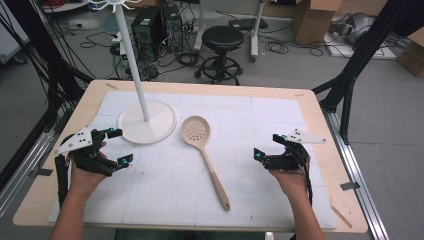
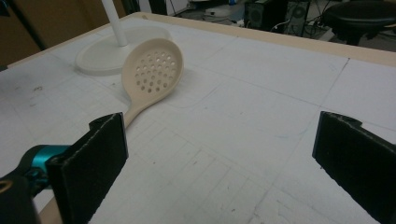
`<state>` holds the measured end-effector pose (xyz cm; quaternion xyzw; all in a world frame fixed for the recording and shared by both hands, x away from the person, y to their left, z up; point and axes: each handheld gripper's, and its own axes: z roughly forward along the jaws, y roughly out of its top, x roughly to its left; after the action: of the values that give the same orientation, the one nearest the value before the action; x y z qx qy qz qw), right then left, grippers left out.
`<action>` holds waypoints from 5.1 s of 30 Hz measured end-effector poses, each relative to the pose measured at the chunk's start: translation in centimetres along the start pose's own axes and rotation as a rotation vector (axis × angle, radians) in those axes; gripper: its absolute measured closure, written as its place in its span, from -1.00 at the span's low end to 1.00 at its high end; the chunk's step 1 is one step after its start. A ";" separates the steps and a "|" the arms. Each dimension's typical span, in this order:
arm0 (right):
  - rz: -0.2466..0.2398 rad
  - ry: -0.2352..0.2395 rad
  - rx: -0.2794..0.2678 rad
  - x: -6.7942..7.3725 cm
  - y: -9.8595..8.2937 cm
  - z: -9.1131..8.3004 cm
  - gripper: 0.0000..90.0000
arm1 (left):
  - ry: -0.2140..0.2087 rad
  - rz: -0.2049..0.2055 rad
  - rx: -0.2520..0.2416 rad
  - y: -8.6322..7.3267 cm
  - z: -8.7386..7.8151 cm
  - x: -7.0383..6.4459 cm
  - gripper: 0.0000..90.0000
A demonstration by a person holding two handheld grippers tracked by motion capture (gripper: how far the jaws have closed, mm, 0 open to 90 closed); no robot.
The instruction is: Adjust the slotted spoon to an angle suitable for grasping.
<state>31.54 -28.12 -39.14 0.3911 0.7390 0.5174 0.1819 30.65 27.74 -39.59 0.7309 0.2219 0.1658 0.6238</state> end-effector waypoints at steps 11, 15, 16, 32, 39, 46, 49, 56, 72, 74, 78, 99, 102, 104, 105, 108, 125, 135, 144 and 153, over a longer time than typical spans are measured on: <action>-0.010 -0.002 -0.006 0.5 0.2 -0.1 -0.96 | -0.033 -0.004 -0.011 -0.2 0.6 -0.2 -0.95; -0.019 0.006 0.004 0.9 0.3 0.2 -0.96 | -0.034 -0.002 -0.005 -0.2 0.6 -0.2 -0.95; -0.018 0.017 0.009 1.4 0.4 0.3 -0.96 | -0.033 -0.003 -0.002 -0.3 0.6 -0.2 -0.95; -0.111 0.079 0.107 5.4 1.9 4.7 -0.95 | -0.057 0.012 -0.010 0.2 0.5 -0.2 -0.95; -0.169 0.104 0.182 7.1 2.1 6.7 -0.89 | -0.061 0.020 -0.011 0.3 0.6 -0.3 -0.95; -0.233 0.103 0.271 8.6 1.8 8.1 -0.66 | -0.060 0.020 0.004 0.3 0.7 -0.5 -0.95; -0.245 0.097 0.313 9.2 1.6 8.8 -0.64 | -0.062 0.024 -0.004 0.4 0.7 -0.5 -0.95; -0.237 0.122 0.367 10.4 1.4 9.9 -0.36 | -0.064 0.034 -0.010 0.6 0.8 -0.7 -0.95; -0.190 0.120 0.507 10.9 0.2 12.6 0.09 | -0.063 0.033 -0.010 0.7 0.8 -0.8 -0.95; -0.196 0.114 0.536 11.1 -0.1 12.9 0.17 | -0.069 0.037 -0.006 0.6 0.8 -0.7 -0.95; -0.220 0.103 0.554 11.3 -0.2 13.0 0.21 | -0.067 0.038 -0.006 0.7 0.9 -0.7 -0.95; -0.230 0.188 0.582 11.0 -0.3 12.3 0.60 | -0.071 0.035 0.000 0.6 0.9 -0.7 -0.95; -0.250 0.217 0.590 11.1 -0.3 12.2 0.68 | -0.069 0.034 0.004 0.5 0.9 -0.7 -0.95; -0.255 0.226 0.594 11.1 -0.3 12.2 0.70 | -0.069 0.037 -0.002 0.6 0.9 -0.7 -0.95; -0.276 0.255 0.597 11.3 -0.3 12.2 0.71 | -0.069 0.037 -0.006 0.6 0.8 -0.7 -0.95; -0.300 0.269 0.596 11.5 -0.3 12.2 0.71 | -0.066 0.032 -0.009 0.6 0.7 -0.6 -0.95; -0.327 0.215 0.583 10.7 -1.9 8.5 0.61 | -0.052 0.027 -0.020 0.7 0.4 -0.4 -0.95; -0.421 0.301 0.598 11.7 -1.0 10.2 0.62 | -0.064 0.031 -0.040 1.1 0.5 -0.3 -0.95; -0.497 0.372 0.593 14.8 -0.4 12.9 0.61 | -0.067 0.039 -0.038 1.3 0.5 -0.4 -0.95; -0.414 0.319 0.552 12.6 -0.6 9.5 0.25 | -0.070 0.042 -0.030 1.3 0.6 -0.4 -0.95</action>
<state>29.79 -12.60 -41.81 0.1825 0.9331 0.3055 0.0529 30.76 26.82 -38.37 0.7314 0.1819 0.1565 0.6383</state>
